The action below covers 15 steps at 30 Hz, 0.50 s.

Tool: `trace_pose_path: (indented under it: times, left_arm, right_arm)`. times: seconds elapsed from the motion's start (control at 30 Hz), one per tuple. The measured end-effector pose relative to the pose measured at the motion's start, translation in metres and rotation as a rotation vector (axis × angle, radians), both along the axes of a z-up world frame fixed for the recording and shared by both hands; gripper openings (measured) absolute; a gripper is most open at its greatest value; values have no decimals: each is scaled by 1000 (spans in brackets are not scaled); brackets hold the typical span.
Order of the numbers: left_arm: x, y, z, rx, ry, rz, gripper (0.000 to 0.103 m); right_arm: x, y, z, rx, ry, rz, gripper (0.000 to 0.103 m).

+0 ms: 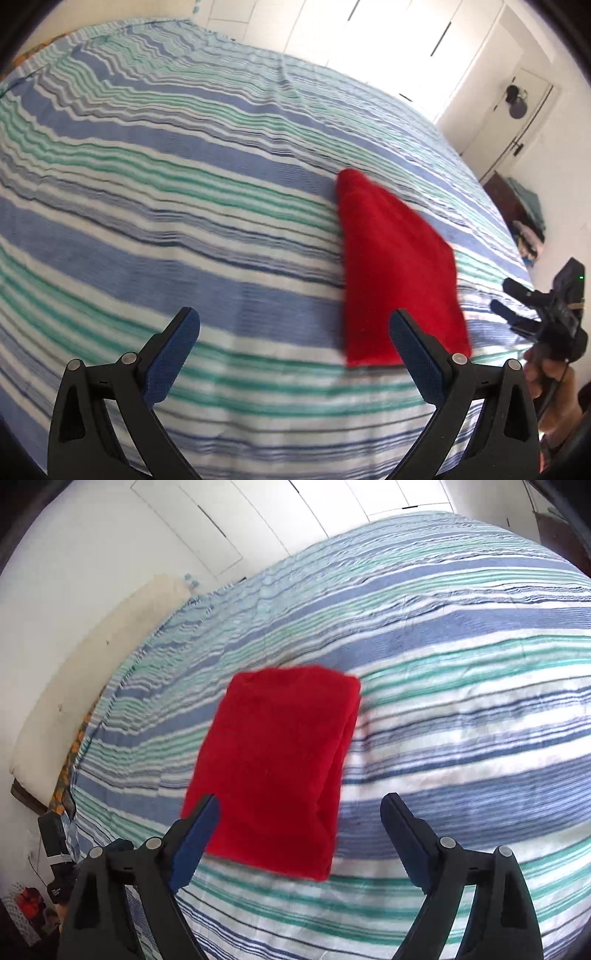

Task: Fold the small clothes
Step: 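Grasp the folded sweater with both grippers, fold it in half, release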

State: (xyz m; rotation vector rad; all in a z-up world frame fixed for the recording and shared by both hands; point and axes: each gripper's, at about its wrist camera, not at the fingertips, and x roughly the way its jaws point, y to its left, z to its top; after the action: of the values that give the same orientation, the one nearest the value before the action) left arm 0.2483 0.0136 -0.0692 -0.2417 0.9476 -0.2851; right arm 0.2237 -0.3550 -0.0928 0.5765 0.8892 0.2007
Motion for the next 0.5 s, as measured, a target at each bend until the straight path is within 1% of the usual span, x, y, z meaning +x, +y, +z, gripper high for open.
trace_pose_path:
  times: [0.03,0.07,0.13,0.17,0.2,0.27,0.33,0.4,0.43,0.47,0.5]
  left_arm:
    - [11,-12,-6,0,21,-30,102]
    - [23,-26,-18,33,47,-55,102]
    - [37,-45,-38,116,95,-69,101]
    - [42,-51,-48,126,124,-82,101]
    - [44,-53,-54,103,141,-85,101]
    - [44,-54,-57,27,146,-80,102]
    - [46,-57,-64,-38,169,-83,102]
    - [53,-60,-75,-81,229,-86,102]
    - [54,-62,-77,-84,238,-88,92]
    - [54,-64,-77,-85,239,-110,51]
    - [52,-67,-75,-108,263,-161,30]
  right_arm:
    - [11,-10,-5,45,19,-7,88]
    - [21,-19,-12,82,35,-13,88]
    - [48,-27,-31,146,66,-20,88]
    - [61,-31,-43,188,89,-19,88]
    - [71,-37,-53,227,112,-20,88]
    - [93,-38,-72,290,148,-14,87]
    - [111,-27,-82,313,145,9,86]
    - [126,-13,-85,328,133,39,85]
    - [132,-6,-86,328,142,61,78]
    - [139,3,-87,306,163,95,60]
    - [144,12,-89,250,192,123,43]
